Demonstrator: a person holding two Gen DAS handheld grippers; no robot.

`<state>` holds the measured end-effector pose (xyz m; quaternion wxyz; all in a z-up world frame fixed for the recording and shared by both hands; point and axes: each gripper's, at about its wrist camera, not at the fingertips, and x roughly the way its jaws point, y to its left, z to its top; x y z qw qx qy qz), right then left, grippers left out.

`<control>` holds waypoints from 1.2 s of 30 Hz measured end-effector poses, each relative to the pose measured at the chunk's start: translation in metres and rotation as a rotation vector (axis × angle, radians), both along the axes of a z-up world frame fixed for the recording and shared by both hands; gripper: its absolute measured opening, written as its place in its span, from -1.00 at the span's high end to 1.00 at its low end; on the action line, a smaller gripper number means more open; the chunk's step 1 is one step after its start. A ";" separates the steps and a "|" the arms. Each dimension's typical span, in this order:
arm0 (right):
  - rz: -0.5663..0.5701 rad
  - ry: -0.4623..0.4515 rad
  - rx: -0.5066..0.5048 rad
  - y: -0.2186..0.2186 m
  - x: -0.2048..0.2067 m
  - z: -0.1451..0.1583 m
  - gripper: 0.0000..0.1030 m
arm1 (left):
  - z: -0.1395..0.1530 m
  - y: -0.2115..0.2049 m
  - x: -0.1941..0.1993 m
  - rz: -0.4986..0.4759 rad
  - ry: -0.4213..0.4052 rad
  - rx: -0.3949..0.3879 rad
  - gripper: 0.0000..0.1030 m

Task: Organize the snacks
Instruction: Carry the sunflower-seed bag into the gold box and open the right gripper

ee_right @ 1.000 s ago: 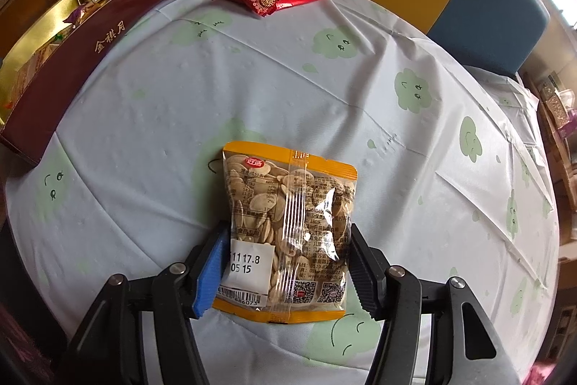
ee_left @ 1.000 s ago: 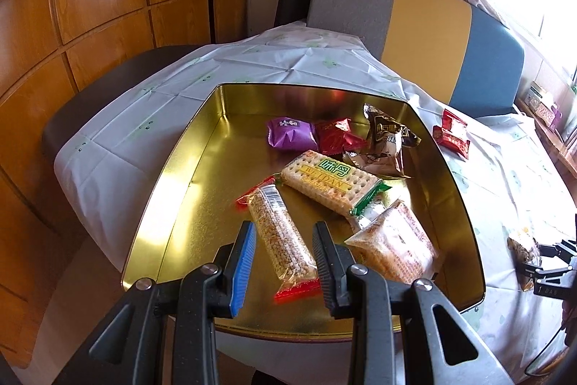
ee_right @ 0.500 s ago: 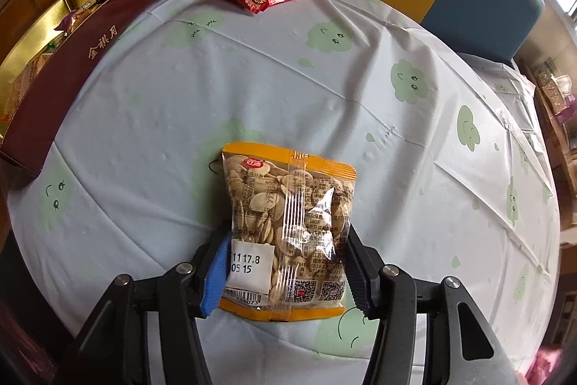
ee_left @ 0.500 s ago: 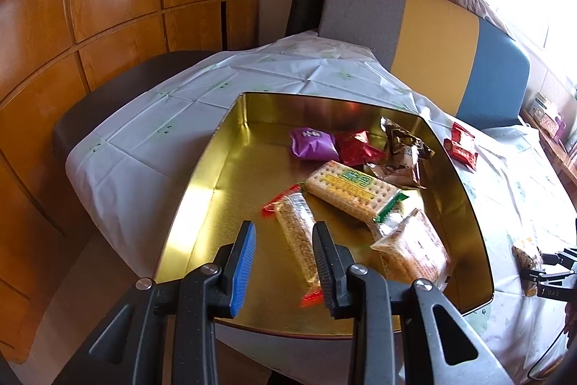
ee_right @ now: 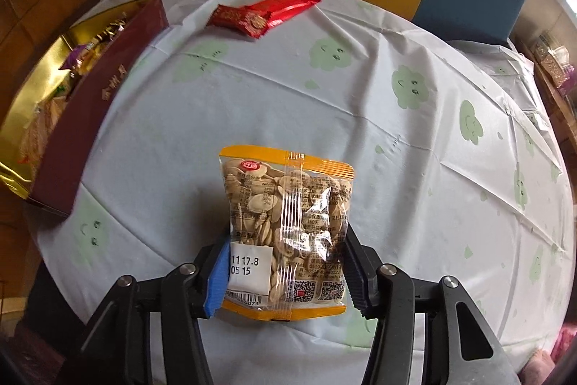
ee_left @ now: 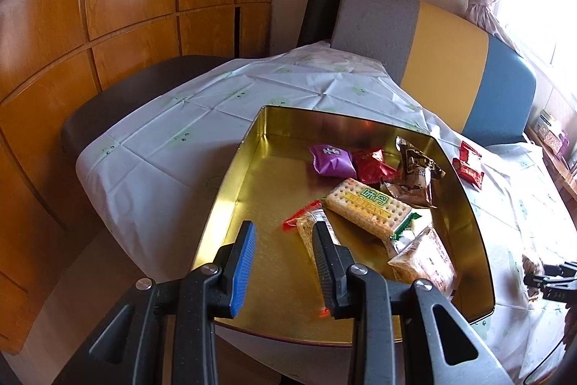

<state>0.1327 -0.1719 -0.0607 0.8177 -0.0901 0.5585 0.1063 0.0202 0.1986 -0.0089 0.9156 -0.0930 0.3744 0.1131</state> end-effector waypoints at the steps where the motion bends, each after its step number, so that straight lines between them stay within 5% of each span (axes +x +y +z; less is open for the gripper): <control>1: 0.021 -0.010 0.015 0.009 0.001 0.006 -0.07 | 0.001 0.002 -0.001 0.003 0.000 0.001 0.37; 16: 0.345 -0.091 0.185 0.190 0.001 0.062 -0.07 | 0.003 0.027 -0.008 0.085 -0.024 0.014 0.37; 27: 0.447 0.017 0.134 0.286 0.013 0.016 -0.07 | -0.004 0.037 -0.007 0.115 -0.015 -0.015 0.37; 36: 0.451 0.017 0.147 0.297 0.012 0.002 -0.29 | -0.007 0.037 -0.007 0.119 -0.013 -0.013 0.37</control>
